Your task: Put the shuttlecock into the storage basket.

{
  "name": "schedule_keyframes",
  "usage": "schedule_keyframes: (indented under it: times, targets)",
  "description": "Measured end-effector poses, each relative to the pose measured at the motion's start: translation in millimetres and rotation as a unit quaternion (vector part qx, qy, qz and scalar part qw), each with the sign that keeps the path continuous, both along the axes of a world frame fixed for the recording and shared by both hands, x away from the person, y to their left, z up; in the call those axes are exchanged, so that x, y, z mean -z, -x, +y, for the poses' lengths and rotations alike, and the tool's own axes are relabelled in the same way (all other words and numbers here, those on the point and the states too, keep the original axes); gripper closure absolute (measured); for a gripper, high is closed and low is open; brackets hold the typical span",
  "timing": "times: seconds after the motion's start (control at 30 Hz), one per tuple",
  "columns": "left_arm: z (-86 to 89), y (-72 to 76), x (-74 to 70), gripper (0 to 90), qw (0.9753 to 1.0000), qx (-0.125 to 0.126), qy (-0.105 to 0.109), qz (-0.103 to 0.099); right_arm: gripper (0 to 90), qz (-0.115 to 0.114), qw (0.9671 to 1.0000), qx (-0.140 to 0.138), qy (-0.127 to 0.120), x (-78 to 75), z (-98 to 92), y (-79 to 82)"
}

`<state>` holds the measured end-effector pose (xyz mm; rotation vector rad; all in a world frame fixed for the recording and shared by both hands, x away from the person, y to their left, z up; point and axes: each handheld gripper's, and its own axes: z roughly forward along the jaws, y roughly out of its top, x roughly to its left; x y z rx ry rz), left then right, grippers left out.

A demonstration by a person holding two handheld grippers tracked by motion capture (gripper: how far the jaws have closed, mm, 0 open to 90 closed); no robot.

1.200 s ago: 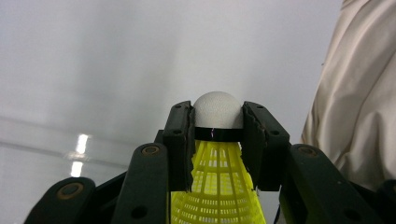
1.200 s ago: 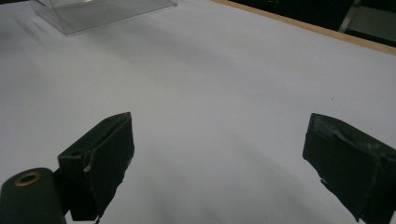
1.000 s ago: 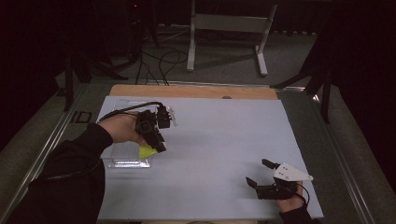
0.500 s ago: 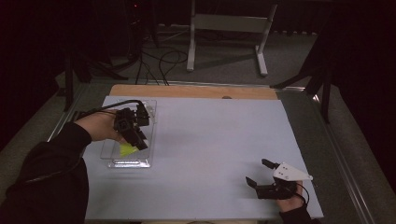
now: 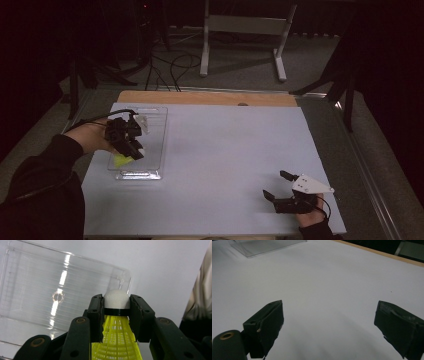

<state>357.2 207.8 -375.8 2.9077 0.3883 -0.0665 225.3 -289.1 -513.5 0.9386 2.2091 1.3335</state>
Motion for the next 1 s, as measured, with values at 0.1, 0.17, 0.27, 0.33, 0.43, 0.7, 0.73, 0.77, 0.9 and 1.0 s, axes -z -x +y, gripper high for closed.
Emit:
schedule_keyframes:
  times: [0.1, 0.17, 0.27, 0.33, 0.43, 0.7, 0.73, 0.77, 0.9, 1.0]
  targets:
    - [2.7, -0.4, 6.3, 65.6, 0.9999, 0.007, 0.005, -0.010, 9.1, 0.001, 1.0000, 0.001, 0.000, 0.4, -0.2, -0.1]
    - [2.7, -0.7, 9.9, 65.6, 0.9998, 0.012, 0.009, -0.014, 9.1, 0.002, 1.0000, 0.001, 0.000, 0.7, -0.1, -0.4]
    - [-0.4, -1.3, 15.2, 65.6, 0.9996, 0.018, 0.014, -0.017, 9.1, 0.002, 1.0000, -0.001, 0.002, 1.1, 0.3, -0.5]
    - [-3.1, -1.9, 17.7, 65.6, 0.9994, 0.025, 0.016, -0.017, 9.1, 0.003, 1.0000, 0.000, 0.001, 1.0, 0.3, -0.4]
    - [-7.0, -3.3, 21.6, 65.6, 0.9992, 0.032, 0.015, -0.020, 9.1, 0.003, 1.0000, -0.001, 0.002, 1.0, 0.0, -0.4]
    - [-12.1, -4.8, 34.9, 65.6, 0.9971, 0.069, 0.020, -0.024, 9.1, 0.003, 1.0000, -0.003, 0.001, 0.9, 0.0, -0.2]
    - [-12.5, -6.0, 37.9, 65.6, 0.9970, 0.071, 0.017, -0.026, 9.1, 0.003, 1.0000, -0.003, 0.002, 0.9, 0.1, -0.1]
    - [-12.5, -6.0, 37.9, 65.6, 0.9970, 0.071, 0.017, -0.026, 9.1, 0.003, 1.0000, -0.003, 0.002, 0.9, 0.1, -0.1]
    - [-14.3, -8.6, 44.5, 65.6, 0.9964, 0.075, 0.021, -0.033, 9.1, 0.003, 1.0000, -0.003, 0.002, 1.1, 0.0, -0.3]
    - [-16.6, -11.9, 49.1, 65.6, 0.9965, 0.075, 0.017, -0.034, 9.1, 0.004, 1.0000, -0.002, 0.002, 1.5, 0.3, -0.4]
